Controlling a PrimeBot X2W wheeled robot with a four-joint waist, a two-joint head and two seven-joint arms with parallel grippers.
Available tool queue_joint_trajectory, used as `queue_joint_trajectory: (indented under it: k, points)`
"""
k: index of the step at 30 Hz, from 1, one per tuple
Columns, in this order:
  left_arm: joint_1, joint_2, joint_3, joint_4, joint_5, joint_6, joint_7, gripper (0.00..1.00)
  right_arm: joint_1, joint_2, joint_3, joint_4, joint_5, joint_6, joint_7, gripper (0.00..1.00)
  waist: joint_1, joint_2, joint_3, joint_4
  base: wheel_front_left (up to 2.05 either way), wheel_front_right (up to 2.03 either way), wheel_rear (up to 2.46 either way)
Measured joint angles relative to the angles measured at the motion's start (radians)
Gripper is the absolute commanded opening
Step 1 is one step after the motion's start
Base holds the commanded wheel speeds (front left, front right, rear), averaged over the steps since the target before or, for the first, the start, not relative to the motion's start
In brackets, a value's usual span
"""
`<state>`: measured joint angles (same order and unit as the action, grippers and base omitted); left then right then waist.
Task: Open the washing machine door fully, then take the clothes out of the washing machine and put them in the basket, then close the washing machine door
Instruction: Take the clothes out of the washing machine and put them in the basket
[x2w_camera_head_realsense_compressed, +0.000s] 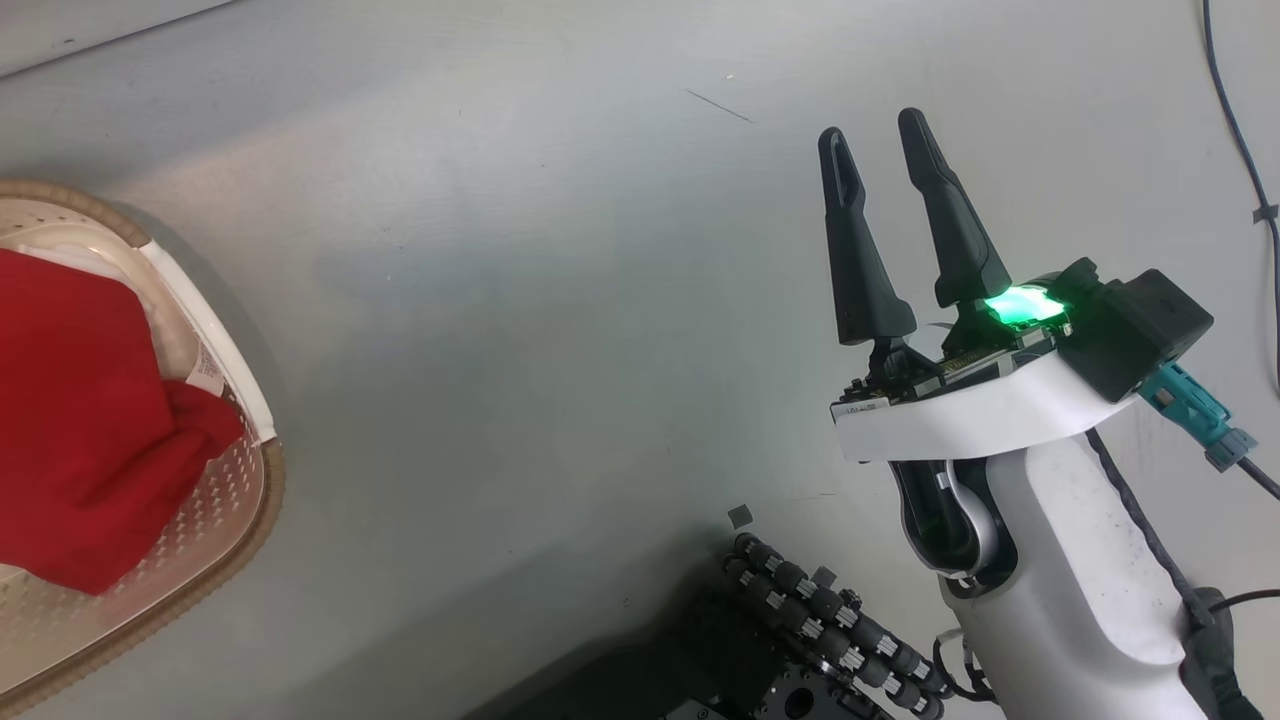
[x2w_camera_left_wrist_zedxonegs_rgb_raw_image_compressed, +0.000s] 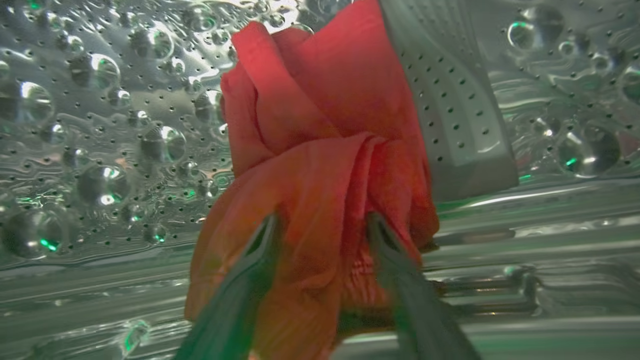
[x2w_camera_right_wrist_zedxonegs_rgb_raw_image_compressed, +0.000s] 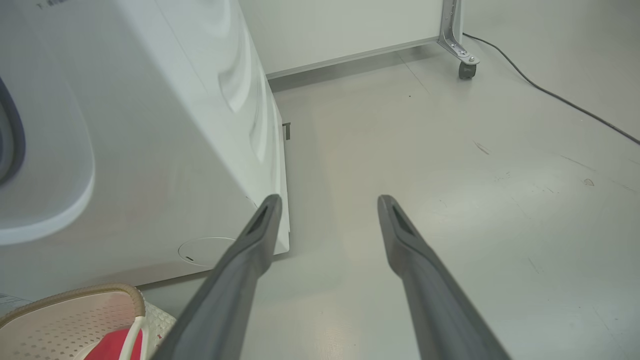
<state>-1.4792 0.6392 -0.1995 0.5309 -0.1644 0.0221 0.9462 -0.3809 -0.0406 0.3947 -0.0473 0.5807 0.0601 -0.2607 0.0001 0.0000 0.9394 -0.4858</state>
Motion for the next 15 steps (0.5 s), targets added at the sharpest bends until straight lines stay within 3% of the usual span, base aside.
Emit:
queue_joint_trajectory:
  k: [2, 3, 15]
  points:
    - [-0.004, -0.001, -0.003, 0.001, 0.000, 0.001, 0.013, 0.28, 0.000, 0.000, 0.000, 0.002, 0.000, 0.000, 0.000, 1.00, 0.0000, 0.0000, 0.000, 0.000, 0.00, 0.00, 0.00]
    - [-0.008, -0.001, -0.005, 0.001, 0.000, 0.001, 0.019, 0.00, 0.000, 0.000, 0.000, 0.003, 0.000, 0.000, 0.000, 1.00, 0.0000, 0.0000, 0.000, 0.000, 0.00, 0.00, 0.00]
    - [-0.039, -0.010, -0.017, -0.052, 0.009, 0.004, -0.017, 0.00, -0.011, 0.000, -0.004, 0.007, 0.001, 0.005, 0.000, 1.00, 0.0000, 0.0000, 0.005, 0.005, 0.00, 0.00, 0.00]
